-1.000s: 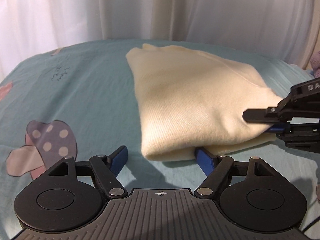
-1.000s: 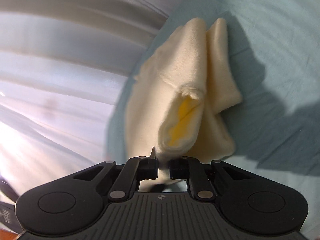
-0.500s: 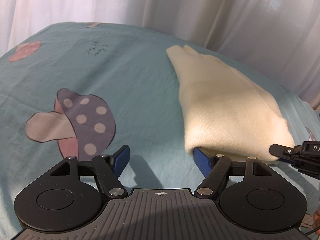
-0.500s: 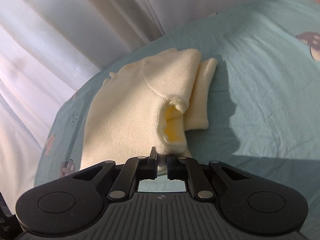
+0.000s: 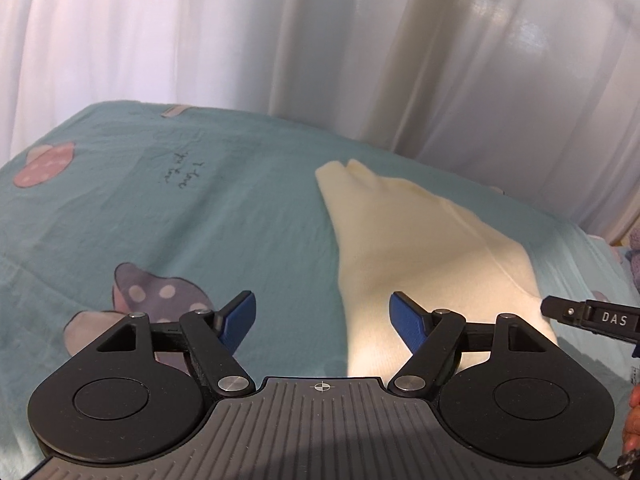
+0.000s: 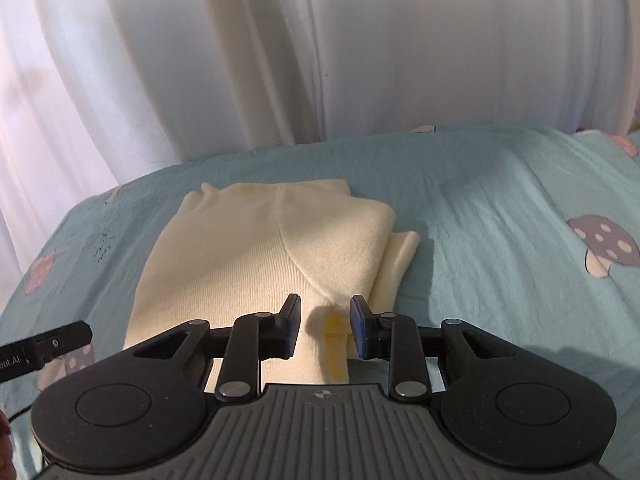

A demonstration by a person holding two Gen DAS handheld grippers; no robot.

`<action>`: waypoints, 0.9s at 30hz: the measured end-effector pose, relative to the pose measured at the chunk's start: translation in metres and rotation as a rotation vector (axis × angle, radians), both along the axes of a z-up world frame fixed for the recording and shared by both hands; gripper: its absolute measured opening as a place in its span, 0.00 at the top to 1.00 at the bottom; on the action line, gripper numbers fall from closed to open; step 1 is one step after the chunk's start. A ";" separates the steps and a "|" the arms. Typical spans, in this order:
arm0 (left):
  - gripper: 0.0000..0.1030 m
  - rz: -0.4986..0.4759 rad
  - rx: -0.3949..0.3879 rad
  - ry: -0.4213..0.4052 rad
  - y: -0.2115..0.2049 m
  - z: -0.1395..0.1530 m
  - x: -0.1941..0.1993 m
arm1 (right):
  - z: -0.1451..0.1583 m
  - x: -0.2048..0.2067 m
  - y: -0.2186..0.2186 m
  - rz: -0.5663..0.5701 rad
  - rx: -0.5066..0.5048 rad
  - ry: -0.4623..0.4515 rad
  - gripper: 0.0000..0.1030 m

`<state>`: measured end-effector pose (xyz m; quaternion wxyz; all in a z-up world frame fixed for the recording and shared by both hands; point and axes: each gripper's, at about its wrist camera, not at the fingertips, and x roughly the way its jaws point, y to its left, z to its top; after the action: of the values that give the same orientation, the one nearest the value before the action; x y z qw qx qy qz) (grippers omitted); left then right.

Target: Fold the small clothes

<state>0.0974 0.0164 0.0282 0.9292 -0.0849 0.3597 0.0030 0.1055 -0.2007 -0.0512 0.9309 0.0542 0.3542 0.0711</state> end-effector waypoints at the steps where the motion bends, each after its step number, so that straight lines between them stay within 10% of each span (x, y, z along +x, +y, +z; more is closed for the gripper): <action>1: 0.23 -0.010 0.009 0.007 -0.004 -0.001 0.006 | -0.005 0.003 0.005 0.005 -0.053 -0.002 0.75; 10: 0.14 -0.032 0.096 0.096 -0.027 -0.038 0.068 | -0.022 0.009 0.013 0.039 -0.220 -0.018 0.72; 19: 0.09 -0.023 0.069 0.127 -0.011 -0.048 0.040 | -0.018 -0.011 -0.002 0.022 -0.187 0.015 0.52; 27: 0.09 -0.126 0.118 0.192 -0.028 -0.045 -0.031 | -0.021 -0.065 -0.002 0.034 -0.032 0.230 0.04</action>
<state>0.0663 -0.0115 -0.0164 0.8922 -0.0064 0.4508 -0.0261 0.0402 -0.2032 -0.0726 0.8834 0.0410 0.4608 0.0745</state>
